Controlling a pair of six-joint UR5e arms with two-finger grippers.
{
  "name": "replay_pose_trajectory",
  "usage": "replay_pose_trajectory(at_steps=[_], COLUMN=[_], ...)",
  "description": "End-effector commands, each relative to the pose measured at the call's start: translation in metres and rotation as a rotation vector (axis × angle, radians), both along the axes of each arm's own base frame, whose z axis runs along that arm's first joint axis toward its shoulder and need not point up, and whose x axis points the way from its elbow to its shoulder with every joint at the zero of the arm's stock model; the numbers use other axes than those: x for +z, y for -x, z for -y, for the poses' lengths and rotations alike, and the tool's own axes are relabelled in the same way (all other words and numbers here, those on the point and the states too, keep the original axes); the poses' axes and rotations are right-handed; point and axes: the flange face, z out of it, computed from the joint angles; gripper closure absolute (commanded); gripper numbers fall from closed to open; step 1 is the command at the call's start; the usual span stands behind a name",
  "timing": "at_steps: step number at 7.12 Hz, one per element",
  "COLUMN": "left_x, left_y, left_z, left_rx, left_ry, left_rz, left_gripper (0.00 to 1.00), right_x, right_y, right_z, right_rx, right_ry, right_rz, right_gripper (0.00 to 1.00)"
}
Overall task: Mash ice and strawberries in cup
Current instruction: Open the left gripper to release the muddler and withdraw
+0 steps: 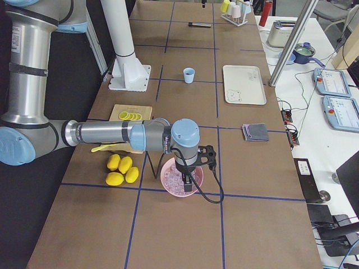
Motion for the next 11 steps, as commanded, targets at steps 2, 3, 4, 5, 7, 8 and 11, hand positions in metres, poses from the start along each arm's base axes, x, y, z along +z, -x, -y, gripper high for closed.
replay_pose_trajectory(at_steps=[2, 3, 4, 5, 7, 8, 11], left_x=[0.0, -0.004, -0.007, -0.011, -0.005, -0.014, -0.007], left_y=[0.055, 0.053, 0.052, 0.052, 0.05, 0.051, 0.052], left_z=[-0.032, -0.031, -0.028, -0.033, -0.03, -0.027, -0.035], left_rx=[0.006, 0.002, 0.007, 0.007, 0.01, 0.006, 0.007], left_ry=[0.097, 0.096, 0.085, 0.079, 0.081, 0.054, 0.07], left_rz=[-0.018, -0.052, -0.053, -0.061, -0.079, -0.073, -0.065], left_gripper=[0.0, 0.0, 0.0, 0.0, 0.0, 0.0, 0.0], right_x=[-0.001, -0.001, 0.001, 0.0, 0.001, 0.0, 0.001], right_y=[0.0, 0.0, 0.0, 0.0, 0.0, 0.0, 0.0], right_z=[0.0, 0.0, -0.001, 0.0, 0.0, 0.0, 0.0], right_rx=[0.0, 0.0, -0.001, -0.001, -0.001, 0.0, 0.0], right_ry=[-0.002, -0.002, 0.0, -0.001, 0.002, 0.0, 0.001], right_rz=[0.0, 0.0, -0.002, -0.002, 0.0, 0.0, 0.002], right_gripper=[0.0, 0.0, 0.0, 0.0, 0.0, 0.0, 0.0])
